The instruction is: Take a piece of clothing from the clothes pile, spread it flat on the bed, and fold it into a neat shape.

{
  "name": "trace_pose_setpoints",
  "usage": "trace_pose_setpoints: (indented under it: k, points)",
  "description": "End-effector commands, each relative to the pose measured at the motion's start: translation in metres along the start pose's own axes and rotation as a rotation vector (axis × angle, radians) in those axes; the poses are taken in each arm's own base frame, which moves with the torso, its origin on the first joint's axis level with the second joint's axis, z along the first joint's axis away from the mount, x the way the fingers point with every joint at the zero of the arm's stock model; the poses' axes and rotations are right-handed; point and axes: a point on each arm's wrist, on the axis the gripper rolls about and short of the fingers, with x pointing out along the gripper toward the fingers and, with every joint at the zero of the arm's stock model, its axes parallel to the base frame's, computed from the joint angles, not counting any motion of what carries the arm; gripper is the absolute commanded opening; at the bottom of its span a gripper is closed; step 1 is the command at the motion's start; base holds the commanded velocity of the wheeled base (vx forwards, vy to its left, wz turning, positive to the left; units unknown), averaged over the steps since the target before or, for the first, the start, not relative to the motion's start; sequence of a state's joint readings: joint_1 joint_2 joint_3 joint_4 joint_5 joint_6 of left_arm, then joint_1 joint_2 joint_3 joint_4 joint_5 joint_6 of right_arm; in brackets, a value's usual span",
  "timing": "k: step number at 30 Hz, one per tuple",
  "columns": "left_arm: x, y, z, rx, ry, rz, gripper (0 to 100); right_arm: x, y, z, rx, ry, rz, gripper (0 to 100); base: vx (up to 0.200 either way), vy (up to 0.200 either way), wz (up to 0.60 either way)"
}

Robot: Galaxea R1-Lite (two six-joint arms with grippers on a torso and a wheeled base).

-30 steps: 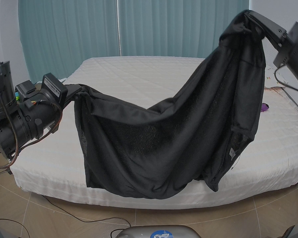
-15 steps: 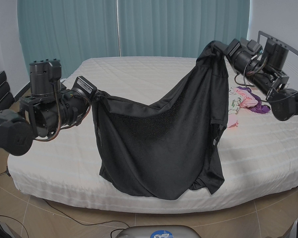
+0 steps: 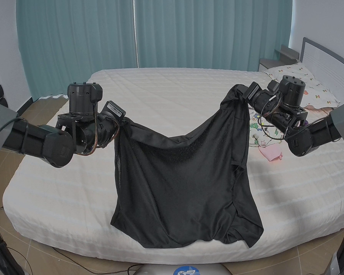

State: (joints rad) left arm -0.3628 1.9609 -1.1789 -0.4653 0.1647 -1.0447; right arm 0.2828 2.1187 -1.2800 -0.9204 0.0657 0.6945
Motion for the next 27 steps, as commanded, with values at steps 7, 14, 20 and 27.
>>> trace_pose_setpoints:
  k: [7,14,20,27]
  points:
    - [0.044,0.027,-0.010,0.005,0.013,0.083,0,0.015,-0.028,-0.039,0.002,0.053,-0.090,0,0.000,0.000,0.00]
    - [0.082,0.059,-0.012,-0.003,0.002,0.158,0,0.038,-0.051,-0.065,-0.003,0.047,-0.146,0,0.000,0.000,0.00]
    - [0.110,0.085,-0.024,-0.003,0.007,0.213,100,0.049,-0.080,-0.095,-0.008,0.089,-0.201,100,0.000,0.000,0.00]
    - [0.122,0.099,-0.009,-0.009,-0.083,0.268,100,0.048,-0.111,-0.091,-0.030,0.126,-0.317,100,0.000,0.000,0.00]
